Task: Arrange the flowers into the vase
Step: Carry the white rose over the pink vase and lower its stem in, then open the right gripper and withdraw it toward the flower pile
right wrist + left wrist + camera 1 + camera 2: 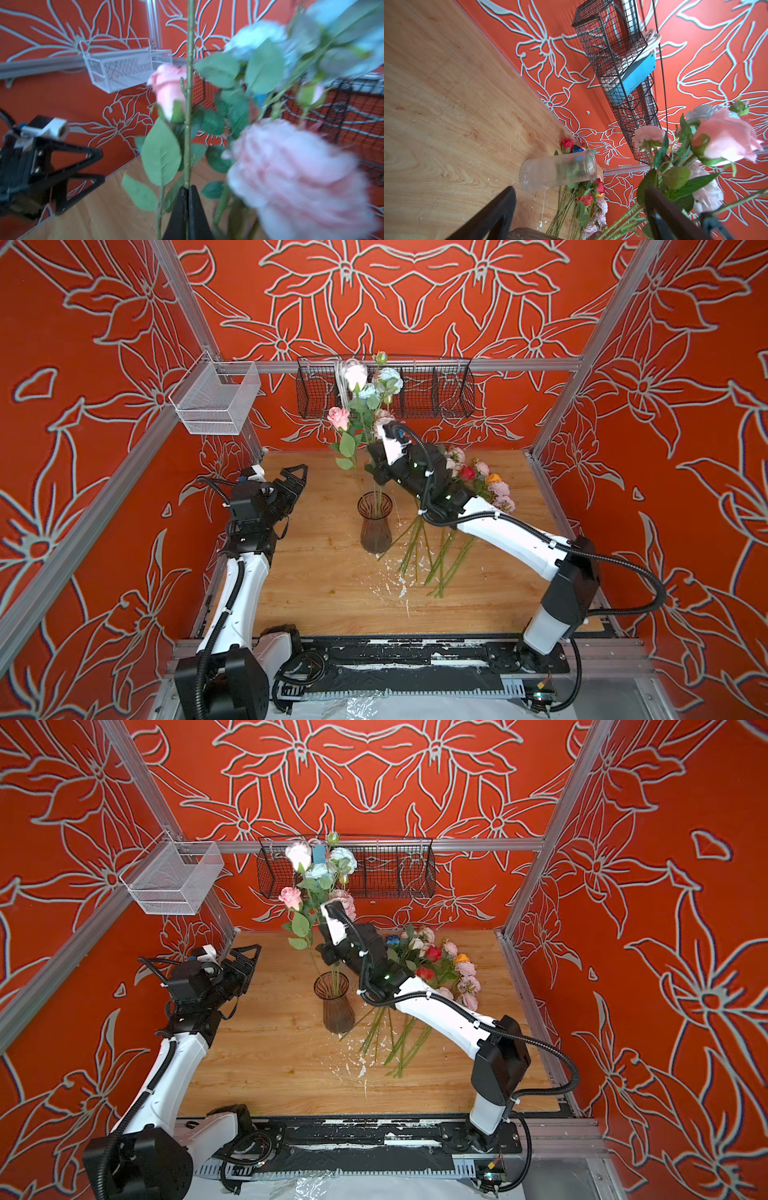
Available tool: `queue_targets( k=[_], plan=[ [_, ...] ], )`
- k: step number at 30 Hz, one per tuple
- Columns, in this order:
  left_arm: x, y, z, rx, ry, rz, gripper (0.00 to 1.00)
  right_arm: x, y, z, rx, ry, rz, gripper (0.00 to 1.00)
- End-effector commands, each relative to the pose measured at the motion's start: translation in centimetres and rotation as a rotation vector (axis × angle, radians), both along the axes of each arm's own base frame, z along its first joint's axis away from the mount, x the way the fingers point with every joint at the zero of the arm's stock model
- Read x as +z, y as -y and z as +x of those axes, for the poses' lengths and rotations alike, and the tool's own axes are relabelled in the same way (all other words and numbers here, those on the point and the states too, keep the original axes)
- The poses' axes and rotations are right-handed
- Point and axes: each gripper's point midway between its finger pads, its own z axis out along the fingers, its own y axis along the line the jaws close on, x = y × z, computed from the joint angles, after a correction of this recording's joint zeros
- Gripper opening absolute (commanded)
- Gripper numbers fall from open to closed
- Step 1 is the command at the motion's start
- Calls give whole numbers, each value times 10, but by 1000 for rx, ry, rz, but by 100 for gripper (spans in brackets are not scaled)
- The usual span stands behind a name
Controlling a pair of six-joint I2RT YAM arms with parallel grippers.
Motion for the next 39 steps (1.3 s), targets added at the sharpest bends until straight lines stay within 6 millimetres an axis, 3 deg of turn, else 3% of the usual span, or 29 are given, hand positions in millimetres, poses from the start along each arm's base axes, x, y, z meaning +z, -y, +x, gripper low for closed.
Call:
queue_targets(
  k=[1,3,4,6,9,16,18,21,24,26,31,34,39],
  plan=[
    [12,2,1,-21,46,-24,96,12,1,-12,6,69,7,2],
    [12,4,2,-31,48,-32,96,2,1,-13,4,43,4,4],
    [13,4,2,-35,51,-36,96,-2,1,-12,-7,33,2,9],
    [13,5,2,-38,55,-37,96,-4,4,-13,-24,19,-6,28],
    [14,5,2,-41,63,-38,96,6,12,-21,-43,35,0,35],
    [21,14,4,-98,101,-48,96,43,49,-50,-78,58,81,39],
    [26,17,3,-117,118,-50,96,45,65,-59,-103,51,94,39],
    [28,19,2,-126,127,-48,96,31,99,-62,-211,20,69,40],
    [28,19,2,-126,127,-50,96,6,138,-62,-345,-34,26,40],
    [25,19,3,-122,115,-50,96,-21,167,-60,-420,-114,13,40],
    [14,18,8,-120,69,-65,96,-119,236,-42,-564,-474,65,40],
    [3,15,11,-105,17,-77,96,-162,250,-36,-604,-632,36,40],
    [-27,3,15,-31,-98,-105,96,-204,227,-21,-522,-761,20,42]
  ],
)
